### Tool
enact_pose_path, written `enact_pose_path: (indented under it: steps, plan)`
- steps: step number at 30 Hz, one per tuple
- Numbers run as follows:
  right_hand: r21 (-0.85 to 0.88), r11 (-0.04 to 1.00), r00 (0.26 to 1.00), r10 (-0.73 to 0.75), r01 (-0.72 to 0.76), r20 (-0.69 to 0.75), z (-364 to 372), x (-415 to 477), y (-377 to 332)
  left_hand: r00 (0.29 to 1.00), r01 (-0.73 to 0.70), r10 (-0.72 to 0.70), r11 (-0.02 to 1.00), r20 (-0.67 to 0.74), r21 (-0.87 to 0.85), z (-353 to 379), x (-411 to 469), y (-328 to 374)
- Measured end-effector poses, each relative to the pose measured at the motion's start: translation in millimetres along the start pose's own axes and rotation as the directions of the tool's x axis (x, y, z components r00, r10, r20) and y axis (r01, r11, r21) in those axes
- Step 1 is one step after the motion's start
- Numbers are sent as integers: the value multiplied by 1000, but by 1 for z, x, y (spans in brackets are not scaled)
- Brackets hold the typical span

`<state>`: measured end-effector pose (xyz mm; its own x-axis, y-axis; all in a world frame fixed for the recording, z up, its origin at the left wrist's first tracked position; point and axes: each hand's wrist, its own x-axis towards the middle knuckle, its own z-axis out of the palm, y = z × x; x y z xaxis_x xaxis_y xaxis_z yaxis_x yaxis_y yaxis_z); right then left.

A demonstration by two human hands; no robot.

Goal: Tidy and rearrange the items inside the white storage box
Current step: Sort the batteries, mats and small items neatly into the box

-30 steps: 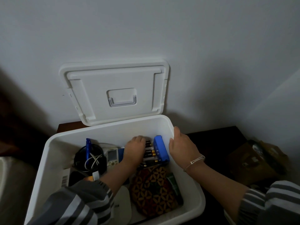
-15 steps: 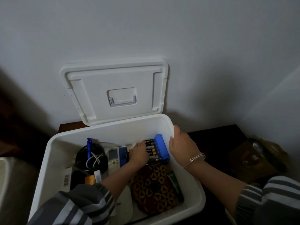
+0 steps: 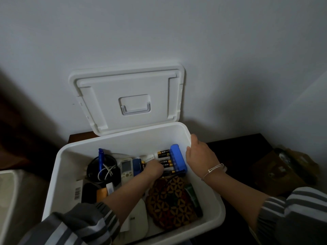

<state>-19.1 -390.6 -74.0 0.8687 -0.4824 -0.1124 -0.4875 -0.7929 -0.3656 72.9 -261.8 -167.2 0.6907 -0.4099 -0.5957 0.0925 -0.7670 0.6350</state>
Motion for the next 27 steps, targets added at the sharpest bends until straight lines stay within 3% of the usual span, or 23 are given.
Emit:
enact_pose_path:
  steps: [3,6,8,11,14,18,27]
  plan:
    - [-5,1000,1000,0,0,4,-1,0,0,999,-36,36,999,32,3,-4,-3,-4]
    - [-2,1000,1000,2,-2,-2,0,0,0,976,-204,213,969,-53,139,-14,-4,-12]
    - [-11,1000,1000,1,-1,-5,0,0,-1,926,-315,360,902,-111,297,-24,-4,-18]
    - [-10,1000,1000,-4,3,-11,1,0,0,871,-390,491,709,-13,587,-39,-1,-28]
    - [-6,1000,1000,-3,3,-15,2,0,1,837,-449,524,489,160,748,-45,1,-30]
    - [-11,1000,1000,2,-2,-10,1,1,0,764,-552,553,294,332,780,-39,9,-33]
    - [-5,1000,1000,11,-11,19,-3,0,-2,770,-468,492,5,406,884,-34,24,-44]
